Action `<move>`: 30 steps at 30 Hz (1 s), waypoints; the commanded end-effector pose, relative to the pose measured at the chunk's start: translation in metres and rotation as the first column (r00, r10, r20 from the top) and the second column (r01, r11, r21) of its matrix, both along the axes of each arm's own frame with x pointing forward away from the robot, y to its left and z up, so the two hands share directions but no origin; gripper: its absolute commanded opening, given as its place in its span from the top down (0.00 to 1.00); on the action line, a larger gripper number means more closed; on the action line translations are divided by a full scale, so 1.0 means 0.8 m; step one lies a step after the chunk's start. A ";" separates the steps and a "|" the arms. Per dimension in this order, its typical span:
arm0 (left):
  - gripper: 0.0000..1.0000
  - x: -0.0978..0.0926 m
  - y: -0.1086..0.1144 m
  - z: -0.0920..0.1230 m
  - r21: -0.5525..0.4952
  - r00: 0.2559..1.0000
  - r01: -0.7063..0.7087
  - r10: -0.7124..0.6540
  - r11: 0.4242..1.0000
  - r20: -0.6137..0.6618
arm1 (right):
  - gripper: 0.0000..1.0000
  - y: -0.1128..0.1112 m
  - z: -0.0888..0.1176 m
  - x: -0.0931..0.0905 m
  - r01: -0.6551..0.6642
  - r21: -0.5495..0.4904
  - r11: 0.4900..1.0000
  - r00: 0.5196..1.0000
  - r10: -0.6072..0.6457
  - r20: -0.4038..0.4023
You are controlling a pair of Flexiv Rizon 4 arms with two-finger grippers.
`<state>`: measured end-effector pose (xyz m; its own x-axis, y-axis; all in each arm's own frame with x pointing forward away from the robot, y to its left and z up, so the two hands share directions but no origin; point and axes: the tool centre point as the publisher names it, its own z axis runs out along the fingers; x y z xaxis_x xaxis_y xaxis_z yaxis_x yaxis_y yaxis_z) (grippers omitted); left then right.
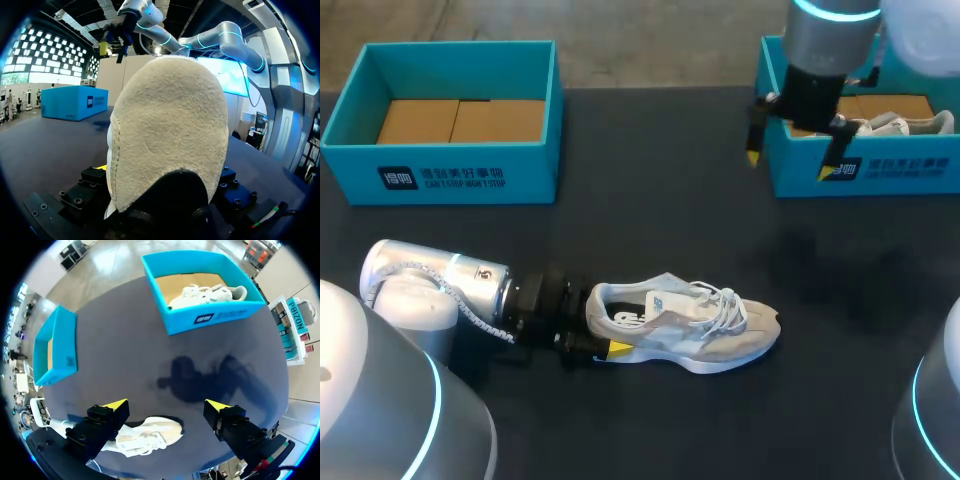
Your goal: Take the shoe out of the shoebox, open the shoe tongue, remove and reinsert the insole, then place the shoe into the shoebox
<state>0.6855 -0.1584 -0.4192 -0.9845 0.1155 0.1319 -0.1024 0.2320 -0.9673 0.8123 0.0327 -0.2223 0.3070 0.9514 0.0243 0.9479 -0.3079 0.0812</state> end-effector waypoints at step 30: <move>1.00 -0.002 -0.001 -0.003 0.000 1.000 0.001 -0.001 1.000 0.000 | 0.00 0.128 -0.063 -0.069 0.016 -0.018 1.000 1.000 -0.017 -0.023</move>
